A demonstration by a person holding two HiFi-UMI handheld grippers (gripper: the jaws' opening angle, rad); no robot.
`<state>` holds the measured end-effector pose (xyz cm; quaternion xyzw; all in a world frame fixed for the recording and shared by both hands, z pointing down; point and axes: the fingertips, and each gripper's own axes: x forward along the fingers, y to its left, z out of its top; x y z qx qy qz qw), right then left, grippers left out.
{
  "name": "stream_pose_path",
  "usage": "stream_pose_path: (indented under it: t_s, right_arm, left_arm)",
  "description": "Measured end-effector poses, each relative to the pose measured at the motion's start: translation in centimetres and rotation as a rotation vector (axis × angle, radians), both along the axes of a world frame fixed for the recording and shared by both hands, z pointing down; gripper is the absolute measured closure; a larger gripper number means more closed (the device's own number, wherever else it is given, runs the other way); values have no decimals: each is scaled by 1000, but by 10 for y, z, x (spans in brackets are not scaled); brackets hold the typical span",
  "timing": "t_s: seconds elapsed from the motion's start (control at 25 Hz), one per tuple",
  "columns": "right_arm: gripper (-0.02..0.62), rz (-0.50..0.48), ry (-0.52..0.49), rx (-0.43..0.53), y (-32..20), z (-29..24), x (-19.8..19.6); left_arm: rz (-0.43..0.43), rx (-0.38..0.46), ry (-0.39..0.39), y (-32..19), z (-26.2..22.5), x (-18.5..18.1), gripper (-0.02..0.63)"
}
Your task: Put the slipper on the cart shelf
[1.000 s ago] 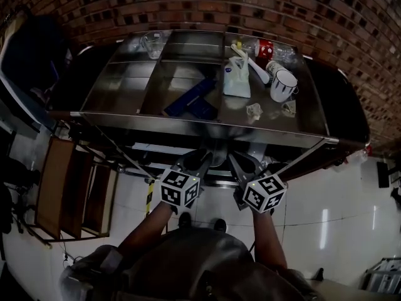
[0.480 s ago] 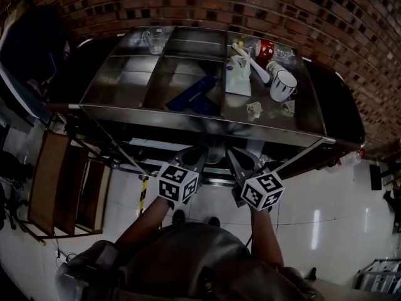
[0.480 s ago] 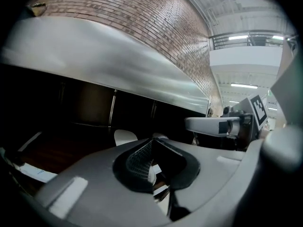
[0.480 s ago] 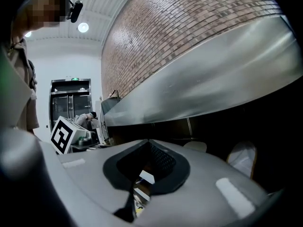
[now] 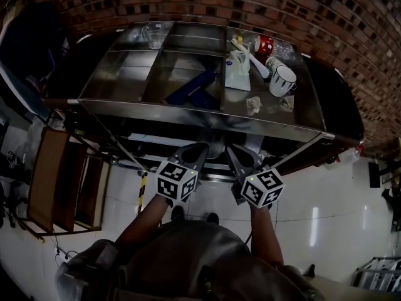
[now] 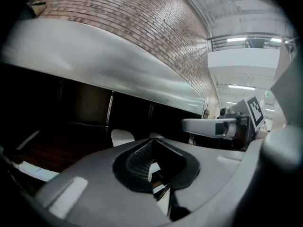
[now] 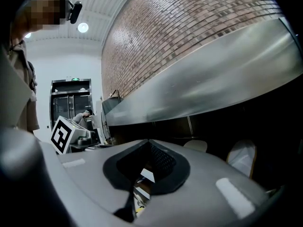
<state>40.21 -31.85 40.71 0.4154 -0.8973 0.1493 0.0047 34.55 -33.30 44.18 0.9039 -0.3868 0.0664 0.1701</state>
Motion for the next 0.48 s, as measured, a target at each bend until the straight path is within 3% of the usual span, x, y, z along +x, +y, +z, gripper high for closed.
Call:
stream_pose_path:
  t_s: [0.48]
  right_arm:
    - [597, -5, -5, 9, 0, -5, 0]
  left_arm:
    - [-1, -17, -11, 2, 6, 1, 598]
